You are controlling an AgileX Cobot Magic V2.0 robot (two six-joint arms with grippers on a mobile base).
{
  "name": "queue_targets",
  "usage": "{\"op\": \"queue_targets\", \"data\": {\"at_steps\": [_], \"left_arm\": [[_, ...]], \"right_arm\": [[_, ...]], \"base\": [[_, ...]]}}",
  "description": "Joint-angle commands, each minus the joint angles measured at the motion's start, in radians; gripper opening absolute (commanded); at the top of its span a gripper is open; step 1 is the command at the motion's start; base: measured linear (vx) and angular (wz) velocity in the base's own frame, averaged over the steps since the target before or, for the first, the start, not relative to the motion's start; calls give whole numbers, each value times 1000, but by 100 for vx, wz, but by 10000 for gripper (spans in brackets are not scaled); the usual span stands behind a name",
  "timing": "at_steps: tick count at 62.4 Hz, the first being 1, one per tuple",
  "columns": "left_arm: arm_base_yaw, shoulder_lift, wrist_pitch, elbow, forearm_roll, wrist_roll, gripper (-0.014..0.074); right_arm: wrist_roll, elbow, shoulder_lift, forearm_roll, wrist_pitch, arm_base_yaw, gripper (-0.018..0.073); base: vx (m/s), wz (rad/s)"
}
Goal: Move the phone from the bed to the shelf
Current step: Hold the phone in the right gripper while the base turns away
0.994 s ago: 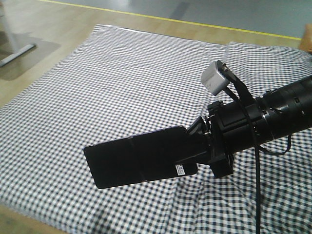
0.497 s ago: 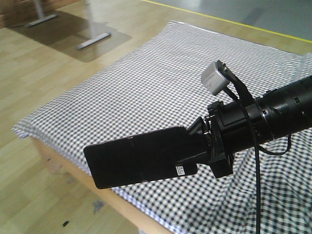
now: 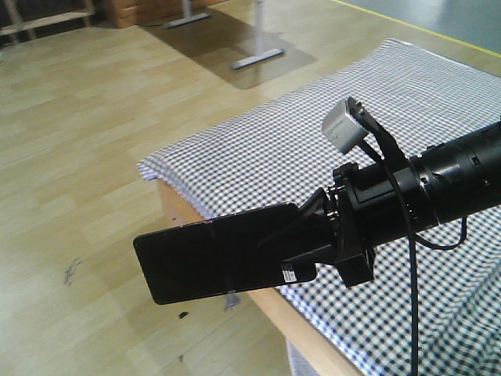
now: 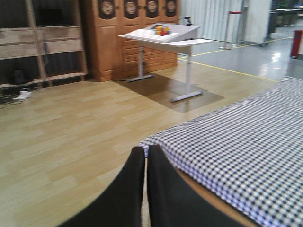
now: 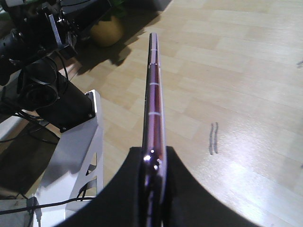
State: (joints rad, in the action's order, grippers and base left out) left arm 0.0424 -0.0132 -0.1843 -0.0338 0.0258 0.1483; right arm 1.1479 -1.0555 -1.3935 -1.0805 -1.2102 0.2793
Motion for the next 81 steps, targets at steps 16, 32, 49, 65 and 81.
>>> {"op": "queue_targets", "data": {"at_steps": [16, 32, 49, 65, 81], "left_arm": [[-4, -13, 72, 21, 9, -6, 1], [-4, -13, 72, 21, 9, -6, 1], [-4, -13, 72, 21, 9, -6, 1], [-4, -13, 72, 21, 9, -6, 1], [-4, -13, 72, 21, 9, -6, 1]], "right_arm": [[9, -25, 34, -86, -77, -2, -2], [10, -25, 34, -86, -77, -2, -2], [10, -25, 34, -86, -77, -2, -2], [10, -25, 34, -86, -77, -2, -2], [10, -25, 34, -86, -77, -2, -2]], "base": [[-14, 53], [-14, 53], [-14, 53], [-12, 46], [-7, 27]]}}
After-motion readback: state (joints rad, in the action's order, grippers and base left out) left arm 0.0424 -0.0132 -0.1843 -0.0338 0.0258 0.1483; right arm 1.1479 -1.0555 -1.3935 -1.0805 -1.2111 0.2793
